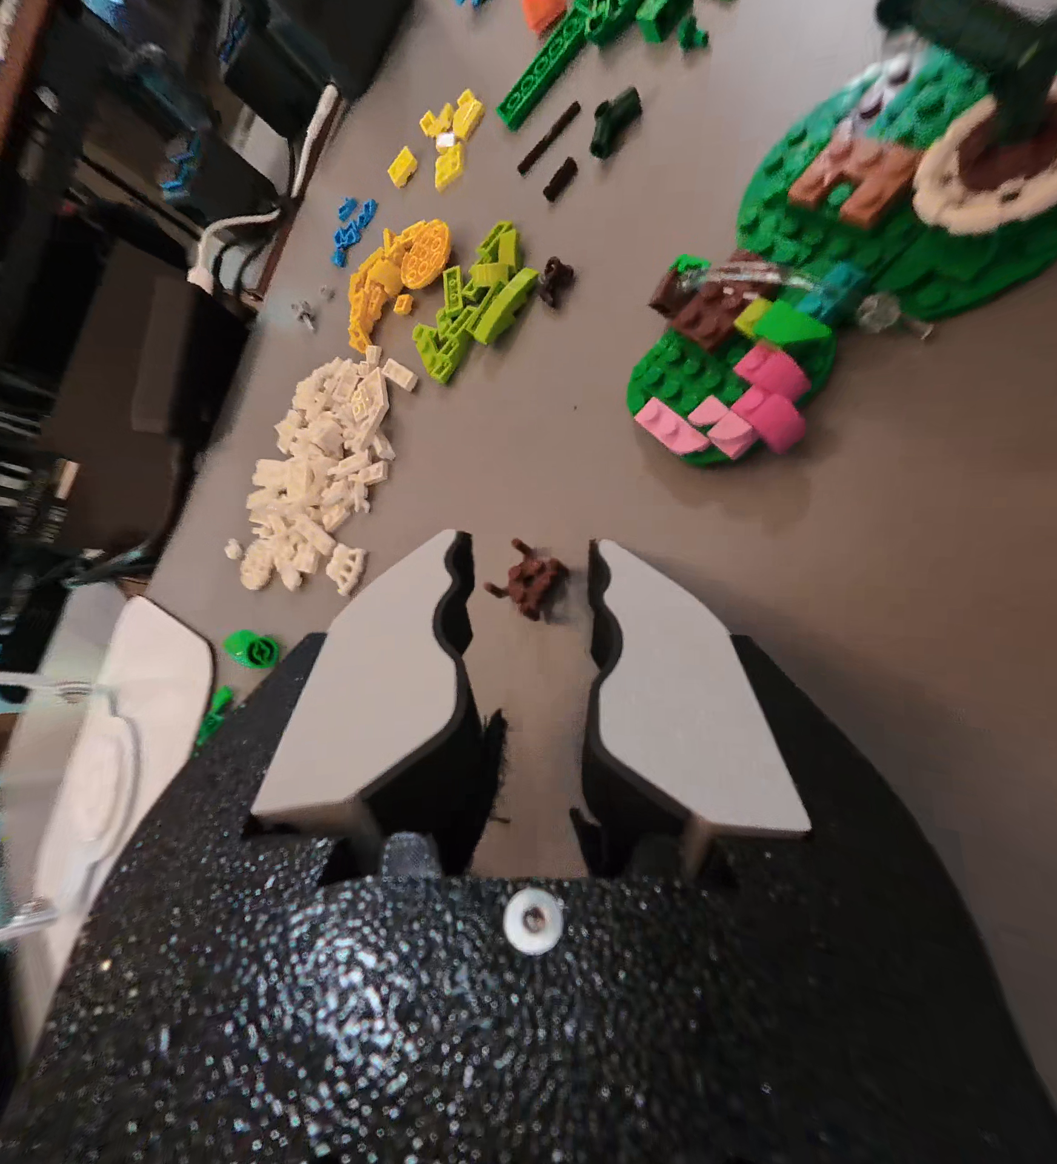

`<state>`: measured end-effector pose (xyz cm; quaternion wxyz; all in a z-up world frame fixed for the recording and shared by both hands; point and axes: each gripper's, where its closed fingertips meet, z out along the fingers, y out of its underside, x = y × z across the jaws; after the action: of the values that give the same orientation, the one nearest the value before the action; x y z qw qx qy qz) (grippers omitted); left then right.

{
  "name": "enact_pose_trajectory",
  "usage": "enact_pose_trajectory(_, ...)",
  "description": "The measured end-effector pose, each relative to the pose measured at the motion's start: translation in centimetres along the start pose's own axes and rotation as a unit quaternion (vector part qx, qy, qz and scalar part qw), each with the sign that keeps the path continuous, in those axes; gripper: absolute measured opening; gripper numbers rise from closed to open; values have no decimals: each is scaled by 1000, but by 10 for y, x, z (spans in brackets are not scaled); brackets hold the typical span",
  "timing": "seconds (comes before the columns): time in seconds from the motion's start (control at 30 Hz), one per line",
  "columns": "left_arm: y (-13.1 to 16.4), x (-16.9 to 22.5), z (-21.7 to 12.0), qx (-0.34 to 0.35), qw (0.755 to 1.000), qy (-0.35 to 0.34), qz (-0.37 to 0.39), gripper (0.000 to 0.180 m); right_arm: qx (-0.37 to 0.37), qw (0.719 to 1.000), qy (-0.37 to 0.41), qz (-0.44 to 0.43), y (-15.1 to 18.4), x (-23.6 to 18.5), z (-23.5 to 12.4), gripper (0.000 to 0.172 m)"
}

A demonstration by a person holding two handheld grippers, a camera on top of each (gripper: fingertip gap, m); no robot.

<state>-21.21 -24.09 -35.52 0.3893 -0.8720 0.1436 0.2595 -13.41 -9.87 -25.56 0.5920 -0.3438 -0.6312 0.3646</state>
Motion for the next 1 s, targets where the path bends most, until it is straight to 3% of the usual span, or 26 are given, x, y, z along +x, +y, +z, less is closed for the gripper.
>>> enact_pose_trajectory(0.03, -2, -1, -4, 7, 1000, 12, -23, 37, 3, 1000, -14, 2, 1, -4, -2, 18)
enact_pose_trajectory(0.13, -10, -3, -18, 58, 991, 66, -105, 40, 6, 992, -117, 52, 2, -27, -13, 21)
enact_pose_trajectory(0.27, -19, -35, -41, 163, 968, 50, -186, 44, -8, 957, -252, 141, 0, -55, -27, 27)
enact_pose_trajectory(0.37, -20, -53, -55, 219, 947, 43, -230, 47, -26, 942, -301, 143, 2, -73, -32, 33)
enact_pose_trajectory(0.47, -28, -44, -58, 248, 928, 94, -261, 52, -51, 935, -326, 128, 7, -88, -32, 39)
enact_pose_trajectory(0.7, -59, 27, -36, 230, 947, 160, -160, 51, -83, 929, -342, 114, 19, -104, -28, 42)
enact_pose_trajectory(0.83, -72, 41, -40, 256, 953, 126, -99, 45, -72, 932, -337, 114, 17, -100, -28, 42)
enact_pose_trajectory(1.0, -77, 38, -37, 257, 956, 97, -107, 38, -36, 950, -290, 108, 9, -80, -24, 40)
